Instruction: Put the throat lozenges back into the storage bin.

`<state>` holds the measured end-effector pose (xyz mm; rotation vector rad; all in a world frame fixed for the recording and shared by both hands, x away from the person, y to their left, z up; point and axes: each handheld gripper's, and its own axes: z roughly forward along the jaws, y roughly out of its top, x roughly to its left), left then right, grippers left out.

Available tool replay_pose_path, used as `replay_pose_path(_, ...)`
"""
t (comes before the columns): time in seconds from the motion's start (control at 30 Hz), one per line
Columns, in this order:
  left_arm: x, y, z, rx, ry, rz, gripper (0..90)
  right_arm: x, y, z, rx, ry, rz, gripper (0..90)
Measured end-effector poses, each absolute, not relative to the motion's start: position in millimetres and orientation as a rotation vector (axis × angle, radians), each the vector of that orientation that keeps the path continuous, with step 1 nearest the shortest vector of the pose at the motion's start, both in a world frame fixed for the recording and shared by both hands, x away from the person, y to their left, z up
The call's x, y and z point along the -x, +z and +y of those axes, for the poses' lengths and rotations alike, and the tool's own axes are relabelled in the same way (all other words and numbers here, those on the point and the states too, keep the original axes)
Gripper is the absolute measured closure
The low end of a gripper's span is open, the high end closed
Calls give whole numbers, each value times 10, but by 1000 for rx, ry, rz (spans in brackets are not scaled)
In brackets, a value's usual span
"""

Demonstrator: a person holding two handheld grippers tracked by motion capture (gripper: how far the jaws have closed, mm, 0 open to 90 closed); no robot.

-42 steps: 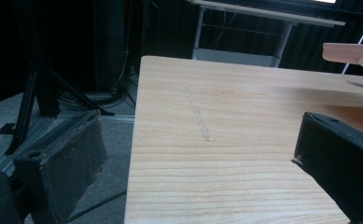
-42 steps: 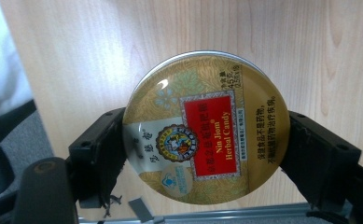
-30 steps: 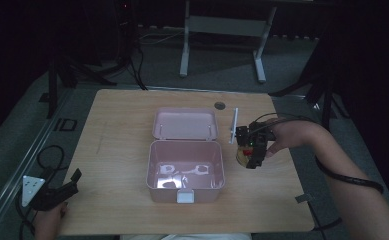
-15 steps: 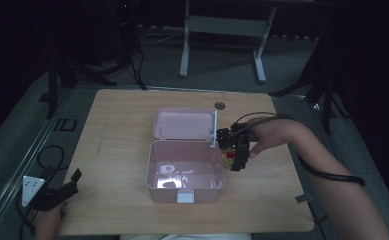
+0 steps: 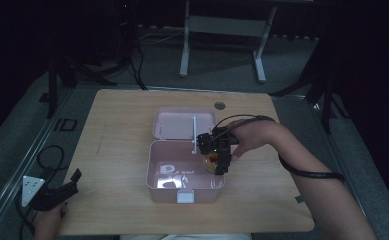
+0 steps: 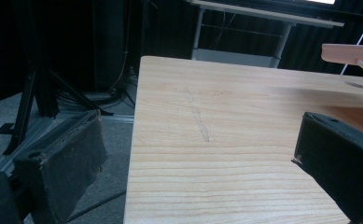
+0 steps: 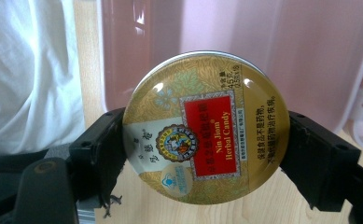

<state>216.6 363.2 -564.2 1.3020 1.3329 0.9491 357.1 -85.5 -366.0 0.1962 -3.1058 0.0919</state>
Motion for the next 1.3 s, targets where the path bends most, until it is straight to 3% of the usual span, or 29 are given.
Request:
replay_pose_path(0.47, -2168, -5642, 3631, -1303, 949, 1332, 24, -3571, -3915, -660, -244, 69, -3091, 202)
replay_pose_path(0.97, -2167, -5642, 3632, -1305, 948, 1331, 24, -3626, -4569, -669, -285, 156, -3056, 201)
replay_pose_path(1.3, -2167, -5642, 3633, -1306, 946, 1328, 24, -3660, -4704, -616, -280, 217, -3000, 199)
